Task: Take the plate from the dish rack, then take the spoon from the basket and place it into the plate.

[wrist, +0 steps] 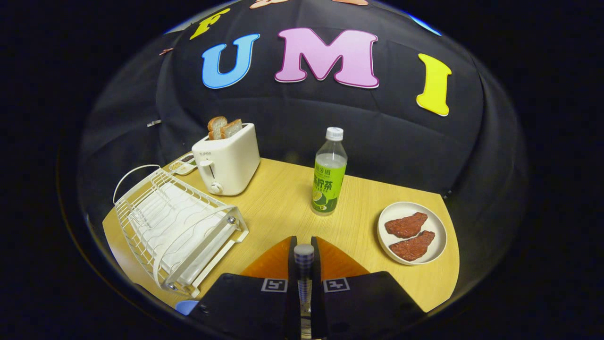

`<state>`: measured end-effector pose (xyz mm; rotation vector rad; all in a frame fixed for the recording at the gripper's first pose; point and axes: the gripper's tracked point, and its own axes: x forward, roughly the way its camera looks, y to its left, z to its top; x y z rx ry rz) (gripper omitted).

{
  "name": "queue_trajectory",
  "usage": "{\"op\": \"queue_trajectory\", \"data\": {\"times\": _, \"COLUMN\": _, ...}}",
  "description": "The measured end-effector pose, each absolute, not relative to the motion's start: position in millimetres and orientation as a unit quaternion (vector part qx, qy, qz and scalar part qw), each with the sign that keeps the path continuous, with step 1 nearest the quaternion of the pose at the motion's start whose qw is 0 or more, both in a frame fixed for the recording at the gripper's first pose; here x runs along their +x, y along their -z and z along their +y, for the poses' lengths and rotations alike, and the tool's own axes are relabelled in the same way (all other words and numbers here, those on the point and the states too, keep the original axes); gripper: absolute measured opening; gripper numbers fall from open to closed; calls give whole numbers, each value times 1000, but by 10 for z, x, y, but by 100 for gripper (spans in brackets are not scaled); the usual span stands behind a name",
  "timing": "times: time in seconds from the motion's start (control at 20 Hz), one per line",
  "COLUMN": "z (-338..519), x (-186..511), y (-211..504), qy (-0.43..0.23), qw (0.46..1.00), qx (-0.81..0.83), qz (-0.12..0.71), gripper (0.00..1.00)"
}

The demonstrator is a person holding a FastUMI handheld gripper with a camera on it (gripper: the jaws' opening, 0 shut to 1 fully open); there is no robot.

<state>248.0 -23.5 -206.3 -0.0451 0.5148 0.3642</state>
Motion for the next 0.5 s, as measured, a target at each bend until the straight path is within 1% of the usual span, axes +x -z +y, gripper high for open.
{"op": "queue_trajectory", "data": {"times": 0.35, "z": -513, "x": 2352, "y": 1211, "qy": -173, "qw": 964, "qx": 10, "qz": 200, "gripper": 12}}
{"op": "queue_trajectory", "data": {"times": 0.5, "z": -517, "x": 2178, "y": 933, "qy": -183, "qw": 965, "qx": 15, "qz": 185, "gripper": 12}}
